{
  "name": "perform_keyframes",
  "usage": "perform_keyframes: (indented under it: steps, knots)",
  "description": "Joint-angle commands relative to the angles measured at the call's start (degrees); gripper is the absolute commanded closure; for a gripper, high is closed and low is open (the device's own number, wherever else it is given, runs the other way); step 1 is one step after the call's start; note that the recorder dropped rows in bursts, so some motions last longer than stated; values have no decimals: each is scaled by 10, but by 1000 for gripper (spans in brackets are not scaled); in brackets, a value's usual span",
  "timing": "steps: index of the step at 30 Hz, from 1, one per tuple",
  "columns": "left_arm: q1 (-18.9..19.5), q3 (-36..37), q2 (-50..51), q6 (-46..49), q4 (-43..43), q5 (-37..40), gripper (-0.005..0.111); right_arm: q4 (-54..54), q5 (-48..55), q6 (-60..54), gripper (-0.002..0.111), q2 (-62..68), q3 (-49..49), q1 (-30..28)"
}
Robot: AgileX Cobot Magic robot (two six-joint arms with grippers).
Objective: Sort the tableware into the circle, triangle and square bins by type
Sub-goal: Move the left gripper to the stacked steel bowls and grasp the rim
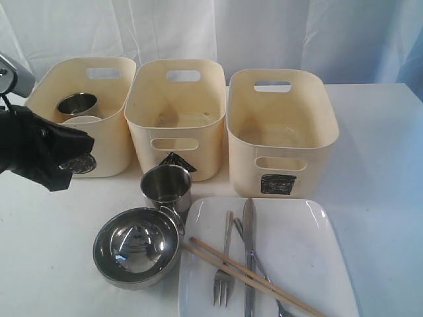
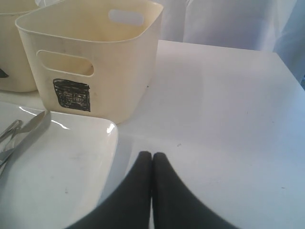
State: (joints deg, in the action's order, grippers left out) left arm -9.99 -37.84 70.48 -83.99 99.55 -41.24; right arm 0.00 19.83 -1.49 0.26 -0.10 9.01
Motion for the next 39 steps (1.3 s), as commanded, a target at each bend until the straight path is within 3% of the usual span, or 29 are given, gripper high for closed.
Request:
perform_keyframes:
  steps: [1, 11, 15, 21, 39]
  knots:
    - [-1, 14, 19, -27, 4, 8, 81, 0, -2, 2, 108, -3, 1, -4]
    - [-2, 25, 95, -88, 4, 12, 54, 0, -2, 2, 108, -3, 1, -4]
    - [-24, 25, 121, -90, 4, -3, 48, 0, -2, 2, 108, -3, 1, -4]
    - [-56, 25, 141, -91, 4, -4, 47, 0, -2, 2, 108, -3, 1, -4]
    - [-56, 28, 182, -91, 4, 30, 47, 0, -2, 2, 108, -3, 1, -4]
